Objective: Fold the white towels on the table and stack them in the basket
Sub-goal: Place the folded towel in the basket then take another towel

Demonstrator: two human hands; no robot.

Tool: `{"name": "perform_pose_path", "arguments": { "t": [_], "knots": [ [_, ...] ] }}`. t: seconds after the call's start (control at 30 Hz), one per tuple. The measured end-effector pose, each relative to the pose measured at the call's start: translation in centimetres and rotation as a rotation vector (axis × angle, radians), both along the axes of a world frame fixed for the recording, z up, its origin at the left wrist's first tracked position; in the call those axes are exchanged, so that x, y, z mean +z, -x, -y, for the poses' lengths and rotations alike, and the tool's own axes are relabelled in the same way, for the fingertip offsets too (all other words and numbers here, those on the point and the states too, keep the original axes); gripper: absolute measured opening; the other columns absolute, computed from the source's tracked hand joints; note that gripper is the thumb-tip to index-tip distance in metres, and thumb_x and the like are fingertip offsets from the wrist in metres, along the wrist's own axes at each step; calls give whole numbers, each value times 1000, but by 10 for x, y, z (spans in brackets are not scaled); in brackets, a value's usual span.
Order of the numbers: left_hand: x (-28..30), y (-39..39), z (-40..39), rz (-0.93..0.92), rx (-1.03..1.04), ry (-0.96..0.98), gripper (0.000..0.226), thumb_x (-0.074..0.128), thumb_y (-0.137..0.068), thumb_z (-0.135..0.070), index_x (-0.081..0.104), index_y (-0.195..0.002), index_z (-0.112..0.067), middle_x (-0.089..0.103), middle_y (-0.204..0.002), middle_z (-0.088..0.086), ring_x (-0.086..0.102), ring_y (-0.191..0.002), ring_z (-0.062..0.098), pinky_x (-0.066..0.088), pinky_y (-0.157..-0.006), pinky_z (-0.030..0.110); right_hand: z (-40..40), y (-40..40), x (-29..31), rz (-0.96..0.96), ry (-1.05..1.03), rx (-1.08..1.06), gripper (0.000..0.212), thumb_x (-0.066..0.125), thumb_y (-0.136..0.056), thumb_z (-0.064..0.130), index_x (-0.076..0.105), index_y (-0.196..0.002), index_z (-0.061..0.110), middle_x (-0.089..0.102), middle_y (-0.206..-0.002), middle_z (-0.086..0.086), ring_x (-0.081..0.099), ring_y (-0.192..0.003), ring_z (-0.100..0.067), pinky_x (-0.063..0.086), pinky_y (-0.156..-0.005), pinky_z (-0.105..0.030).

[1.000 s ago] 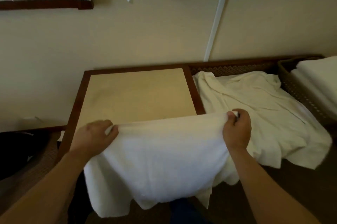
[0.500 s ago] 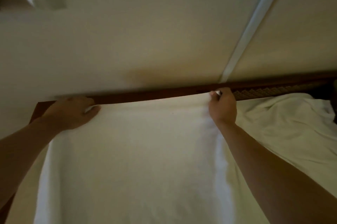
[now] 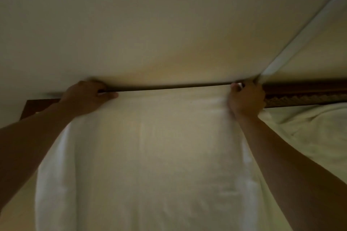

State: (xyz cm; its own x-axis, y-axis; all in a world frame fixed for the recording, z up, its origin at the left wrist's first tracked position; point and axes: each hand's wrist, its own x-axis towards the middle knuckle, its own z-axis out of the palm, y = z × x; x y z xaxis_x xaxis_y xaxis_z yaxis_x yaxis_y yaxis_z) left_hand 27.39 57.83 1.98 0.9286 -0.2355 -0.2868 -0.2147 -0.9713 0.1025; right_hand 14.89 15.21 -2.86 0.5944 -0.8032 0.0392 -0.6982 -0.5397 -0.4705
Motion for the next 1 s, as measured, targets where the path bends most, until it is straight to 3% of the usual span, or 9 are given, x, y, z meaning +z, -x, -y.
{"name": "perform_pose_path", "arguments": {
  "t": [0.1, 0.23, 0.33, 0.43, 0.57, 0.67, 0.8, 0.93, 1.0],
  "knots": [
    [6, 2, -12, -119, 100, 153, 72, 47, -81, -88, 72, -117, -30, 68, -123, 8, 60, -116, 33, 43, -89, 35, -48, 5, 21, 34, 86, -72, 43, 53, -95, 33, 57, -129, 9, 47, -138, -22, 43, -128, -45, 38, -98, -57],
    [19, 5, -29, -264, 244, 442, 42, 56, -93, -65, 72, -117, -35, 66, -125, 0, 58, -120, 23, 42, -103, 34, -206, 16, 30, 104, 96, 660, 51, 38, -93, 39, 54, -138, 21, 47, -149, -12, 40, -139, -36, 36, -104, -54],
    [25, 5, -48, -359, 275, 504, 33, 66, -87, -63, 77, -97, -34, 72, -108, -8, 66, -105, 16, 48, -94, 32, -299, 7, 21, -164, -21, 991, 57, 28, -105, 44, 26, -159, 27, 9, -171, -3, -1, -157, -31, 3, -122, -59],
    [31, 5, -79, -393, 197, 452, 34, 69, -84, -65, 76, -98, -35, 72, -102, -10, 67, -99, 11, 50, -87, 31, -321, 0, 9, -286, 12, 953, 63, 21, -106, 52, 4, -163, 30, -10, -171, 2, -18, -156, -27, -14, -121, -59],
    [36, 2, -130, -384, 148, 373, 37, 70, -84, -61, 76, -94, -26, 71, -96, -5, 67, -90, 13, 53, -86, 35, -322, 3, 7, -276, 66, 915, 65, 19, -104, 54, 3, -163, 34, -9, -171, 6, -16, -156, -24, -12, -122, -57],
    [33, 1, -157, -377, 75, 347, 34, 67, -88, -55, 76, -91, -22, 71, -92, -3, 67, -86, 12, 51, -73, 27, -324, 2, 6, -310, 98, 892, 66, 18, -102, 57, 3, -163, 36, -8, -171, 8, -14, -157, -22, -11, -123, -56],
    [28, -11, -180, -291, -38, 244, 33, 62, -94, -54, 74, -91, -23, 70, -91, -2, 67, -88, 18, 51, -77, 33, -326, 2, 7, -302, 123, 869, 65, 19, -102, 59, 5, -162, 38, -6, -171, 12, -11, -157, -20, -7, -124, -55],
    [26, -44, -191, -131, -97, 161, 80, 38, -78, -91, 74, -84, -21, 67, -86, 2, 62, -88, 22, 43, -73, 30, -327, 1, 8, -321, 144, 887, 63, 16, -102, 59, 4, -161, 41, -5, -170, 15, -9, -157, -18, -3, -124, -54],
    [13, -45, -192, -87, -99, 161, 78, 38, -88, -83, 78, -104, -18, 73, -106, 10, 63, -100, 27, 48, -85, 34, -326, 1, 8, -328, 157, 882, 63, 16, -102, 59, 4, -161, 40, -5, -170, 14, -8, -157, -18, -2, -125, -54]
  ]
}}
